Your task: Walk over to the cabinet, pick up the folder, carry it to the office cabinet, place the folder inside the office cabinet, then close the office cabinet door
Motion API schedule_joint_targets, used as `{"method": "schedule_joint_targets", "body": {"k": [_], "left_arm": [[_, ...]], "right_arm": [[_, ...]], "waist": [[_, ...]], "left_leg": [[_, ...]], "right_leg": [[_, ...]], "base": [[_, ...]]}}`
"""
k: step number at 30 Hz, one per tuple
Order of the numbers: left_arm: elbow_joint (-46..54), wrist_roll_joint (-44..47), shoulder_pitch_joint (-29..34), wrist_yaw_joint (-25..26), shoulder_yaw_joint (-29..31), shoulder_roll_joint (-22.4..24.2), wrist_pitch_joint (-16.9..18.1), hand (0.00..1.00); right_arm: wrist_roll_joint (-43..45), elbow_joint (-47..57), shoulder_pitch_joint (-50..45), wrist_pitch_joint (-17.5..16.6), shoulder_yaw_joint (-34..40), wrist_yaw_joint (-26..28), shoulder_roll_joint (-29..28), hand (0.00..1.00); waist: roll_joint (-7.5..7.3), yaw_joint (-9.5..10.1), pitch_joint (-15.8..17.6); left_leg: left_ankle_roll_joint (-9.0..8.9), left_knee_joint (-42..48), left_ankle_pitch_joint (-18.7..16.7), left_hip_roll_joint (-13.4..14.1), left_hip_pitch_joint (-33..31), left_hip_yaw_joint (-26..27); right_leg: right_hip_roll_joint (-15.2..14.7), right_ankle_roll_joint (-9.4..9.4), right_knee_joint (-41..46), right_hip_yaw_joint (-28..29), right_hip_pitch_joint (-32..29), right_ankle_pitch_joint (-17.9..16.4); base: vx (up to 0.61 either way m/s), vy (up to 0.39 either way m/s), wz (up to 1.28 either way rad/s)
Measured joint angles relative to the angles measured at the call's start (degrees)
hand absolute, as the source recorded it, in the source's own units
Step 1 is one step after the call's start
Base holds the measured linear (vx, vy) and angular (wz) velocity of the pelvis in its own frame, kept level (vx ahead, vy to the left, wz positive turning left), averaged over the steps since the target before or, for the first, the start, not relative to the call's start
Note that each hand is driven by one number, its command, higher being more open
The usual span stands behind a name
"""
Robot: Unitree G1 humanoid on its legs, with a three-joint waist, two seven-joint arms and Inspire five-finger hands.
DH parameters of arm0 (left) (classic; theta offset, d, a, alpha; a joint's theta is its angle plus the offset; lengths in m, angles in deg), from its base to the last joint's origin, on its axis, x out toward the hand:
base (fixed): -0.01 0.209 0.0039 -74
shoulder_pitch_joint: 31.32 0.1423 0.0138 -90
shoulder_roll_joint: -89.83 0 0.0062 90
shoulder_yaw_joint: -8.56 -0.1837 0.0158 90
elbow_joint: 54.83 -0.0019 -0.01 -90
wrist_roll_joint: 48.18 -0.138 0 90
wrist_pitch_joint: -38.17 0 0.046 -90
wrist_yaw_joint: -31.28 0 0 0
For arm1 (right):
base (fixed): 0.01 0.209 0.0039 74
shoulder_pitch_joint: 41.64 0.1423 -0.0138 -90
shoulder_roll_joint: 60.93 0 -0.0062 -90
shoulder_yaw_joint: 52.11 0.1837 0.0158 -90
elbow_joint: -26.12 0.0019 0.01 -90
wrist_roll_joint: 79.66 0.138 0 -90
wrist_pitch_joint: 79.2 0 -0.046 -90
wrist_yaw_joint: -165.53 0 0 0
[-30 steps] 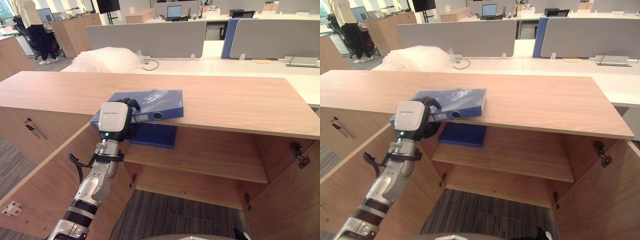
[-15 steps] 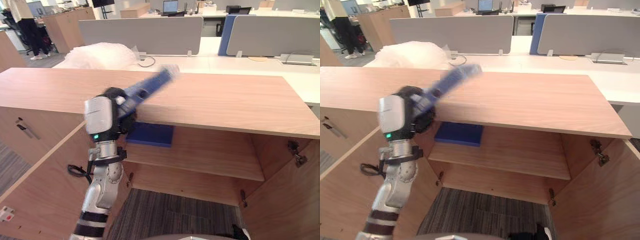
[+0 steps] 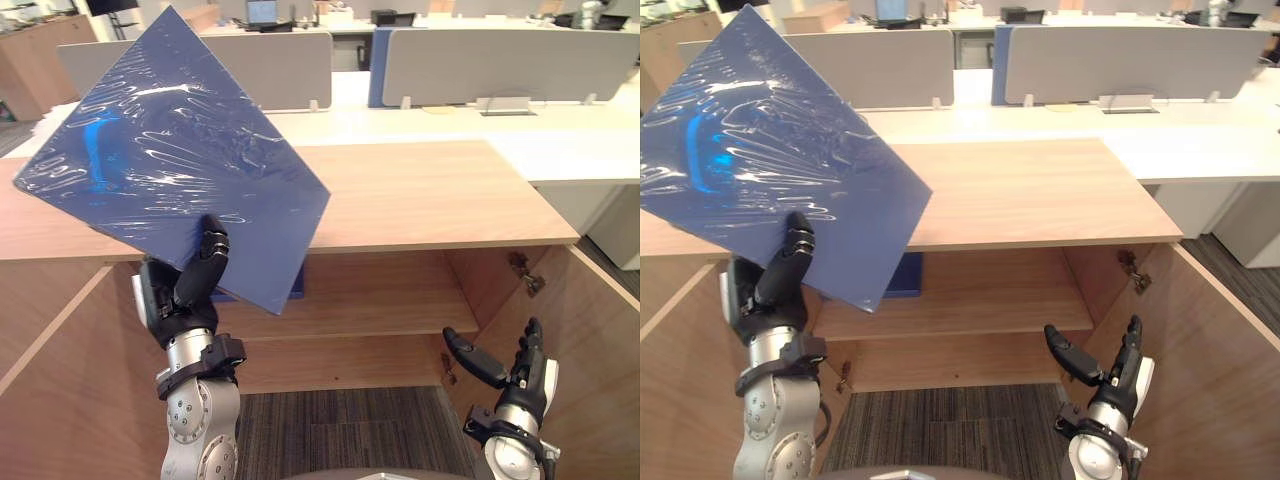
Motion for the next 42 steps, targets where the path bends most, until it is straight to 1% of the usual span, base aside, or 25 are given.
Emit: {"method": "schedule_joint_targets", "body": {"k": [4,6,8,9,10,11,12,13,17,18,22,23,25,30,34,36,37,39,40,41,42], "left_arm": [[0.0,6.7,-1.2,-5.3,-0.2,-0.4,0.0,0.00],[-0.1,8.1,-2.5,-7.7,-0.1,-1.5,0.0,0.00],[-0.2,8.3,-3.7,-10.4,0.3,-2.7,0.0,0.00],[-0.5,8.3,-4.3,-11.9,0.3,-3.5,0.0,0.00],[-0.9,8.2,-4.7,-12.8,0.3,-3.9,0.0,0.00],[-1.6,8.0,-5.2,-14.2,0.3,-4.6,0.0,0.00],[-1.9,7.9,-5.3,-15.1,0.3,-4.9,0.0,0.00],[-2.5,7.3,-5.3,-16.9,0.2,-5.8,0.0,0.00],[-3.7,4.5,-5.4,-18.3,0.0,-6.7,0.0,0.00],[-4.3,3.8,-5.4,-18.5,-0.2,-7.1,0.0,0.00],[-5.2,2.5,-5.5,-19.1,-1.7,-9.2,0.1,0.00],[-5.5,2.3,-5.6,-19.5,-2.4,-9.8,0.1,0.00],[-5.7,1.7,-5.7,-20.0,-3.4,-10.9,0.1,0.00],[-5.7,0.1,-7.9,-21.3,-6.4,-13.9,0.3,0.00],[-5.8,-0.1,-8.7,-22.2,-8.9,-15.8,0.9,0.00],[-5.9,0.7,-9.7,-22.2,-9.5,-17.3,1.2,0.00],[-5.9,0.7,-9.9,-22.2,-9.6,-17.9,1.2,0.00],[-6.2,1.1,-10.2,-21.8,-9.9,-20.4,2.1,0.00],[-6.5,1.5,-10.5,-21.8,-10.0,-21.0,2.4,0.00],[-7.2,2.4,-11.3,-21.7,-10.4,-22.7,3.0,0.00],[-8.3,4.1,-12.9,-21.7,-11.2,-25.3,3.5,0.00]], "right_arm": [[4.5,5.0,3.1,-1.4,2.3,3.1,2.2,1.00],[6.6,7.5,7.8,-1.9,3.4,4.9,5.1,1.00],[8.8,9.8,13.3,-3.9,4.4,7.8,9.0,1.00],[10.5,10.4,16.2,-5.6,4.4,9.3,11.4,1.00],[11.9,10.7,17.7,-6.3,4.4,10.4,12.7,1.00],[14.4,10.8,20.4,-7.6,4.3,12.3,15.3,1.00],[16.5,10.8,21.7,-8.0,4.3,13.8,16.6,1.00],[21.7,10.7,24.6,-8.9,4.1,16.8,19.7,1.00],[28.2,8.7,28.2,-9.5,3.1,20.5,24.8,1.00],[30.1,7.4,29.3,-9.5,2.4,21.3,26.9,1.00],[33.8,4.7,32.3,-9.5,0.3,23.4,32.0,1.00],[35.4,3.8,33.6,-9.5,-0.9,24.0,33.6,1.00],[35.8,2.4,35.4,-9.5,-2.7,25.0,35.8,1.00],[40.2,-0.1,39.7,-9.4,-8.3,28.0,41.8,1.00],[43.0,-0.3,43.2,-9.4,-14.7,30.6,47.1,1.00],[44.9,-1.5,45.2,-9.3,-18.1,31.7,51.3,1.00],[45.3,-1.9,45.8,-9.3,-19.2,31.7,52.6,1.00],[49.0,-2.8,49.1,-9.2,-24.3,32.0,57.8,1.00],[50.2,-3.0,49.7,-9.2,-25.5,32.0,59.3,1.00],[52.5,-3.4,50.9,-9.2,-27.6,32.1,62.2,0.00],[55.6,-3.9,52.2,-9.2,-30.0,32.4,65.6,0.00]], "waist": [[0.41,-0.05,0.0],[0.43,-0.04,0.0],[0.65,0.05,-0.1],[0.77,0.22,-0.3],[0.90,0.28,-0.4],[1.12,0.51,-0.6],[1.25,0.56,-0.7],[1.56,0.62,-1.1],[1.90,0.75,-1.5],[2.00,0.77,-1.6],[2.01,0.80,-1.6],[1.99,0.79,-1.6],[1.87,0.76,-1.7],[1.45,0.79,-2.1],[1.38,0.81,-2.3],[1.12,0.95,-2.6],[1.05,0.95,-2.7],[1.07,0.95,-3.0],[1.09,1.01,-3.0],[1.09,1.23,-3.1],[1.00,1.66,-3.2]], "left_leg": [[0.43,0.7,-0.5,-0.1,0.1,-0.4],[0.49,0.6,-0.5,-0.1,0.2,-0.6],[0.50,0.7,-0.5,-0.2,0.2,-1.3],[0.51,0.7,-0.5,-0.2,0.2,-1.5],[0.51,0.7,-0.5,-0.2,0.2,-1.6],[0.52,0.8,-0.5,-0.3,0.2,-1.9],[0.53,0.9,-0.5,-0.3,0.2,-2.2],[0.67,1.0,-0.4,-0.4,-0.2,-2.8],[0.83,1.0,-0.2,-0.4,-0.5,-3.3],[0.85,1.0,-0.2,-0.4,-0.5,-3.4],[0.89,1.0,-0.1,-0.4,-0.6,-3.6],[0.90,1.0,-0.1,-0.4,-0.6,-3.7],[0.87,0.9,0.0,-0.4,-0.7,-3.9],[0.76,0.4,0.5,-0.4,-0.7,-4.9],[0.78,0.1,0.8,-0.4,-0.7,-5.1],[0.80,-0.6,1.4,-0.5,-0.6,-5.4],[0.81,-0.6,1.4,-0.5,-0.6,-5.4],[0.75,-0.8,1.6,-0.5,-0.6,-5.5],[0.70,-0.8,1.7,-0.5,-0.5,-5.6],[0.62,-1.2,2.1,-0.5,-0.5,-5.8],[0.46,-1.7,2.5,-0.5,-0.4,-6.1]], "right_leg": [[-0.1,0.42,0.0,1.2,0.1,0.2],[-0.1,0.61,0.0,1.1,0.2,0.3],[-0.2,0.70,0.1,0.9,0.4,0.4],[-0.2,0.73,0.2,0.7,0.5,0.3],[-0.2,0.75,0.2,0.6,0.6,0.3],[-0.3,0.75,0.2,0.4,0.8,0.3],[-0.3,0.77,0.2,0.2,0.8,0.3],[-0.4,0.77,0.2,-0.4,0.9,0.3],[-0.4,0.75,0.2,-1.0,0.9,0.3],[-0.4,0.75,0.2,-1.0,0.9,0.3],[-0.5,0.74,0.3,-1.3,0.9,0.4],[-0.5,0.74,0.3,-1.4,0.9,0.4],[-0.5,0.74,0.3,-1.6,0.9,0.4],[-0.5,0.74,0.3,-2.7,1.1,0.4],[-0.6,0.72,0.3,-2.9,1.1,0.4],[-0.6,0.68,0.3,-3.1,1.1,0.4],[-0.6,0.65,0.3,-3.2,1.1,0.4],[-0.6,0.56,0.3,-3.2,1.2,0.5],[-0.6,0.57,0.3,-3.3,1.2,0.6],[-0.6,0.55,0.3,-3.6,1.2,0.6],[-0.6,0.46,0.3,-4.0,1.2,0.7]], "base": [[0.02,0.028,-0.20],[-0.02,0.017,0.02],[-0.05,0.029,0.10],[-0.05,0.024,0.10],[-0.07,0.035,0.12],[-0.05,0.028,0.10],[-0.07,0.037,0.20],[-0.04,0.023,0.18],[-0.02,0.016,0.09],[0.00,0.000,0.00],[-0.01,0.012,0.02],[-0.01,0.026,0.06],[-0.01,0.025,0.07],[-0.02,0.021,0.10],[-0.01,0.007,0.01],[-0.04,0.027,0.07],[-0.04,0.029,0.04],[-0.04,0.029,0.02],[-0.04,0.025,0.05],[-0.04,0.021,0.11],[-0.05,0.022,0.12]]}}
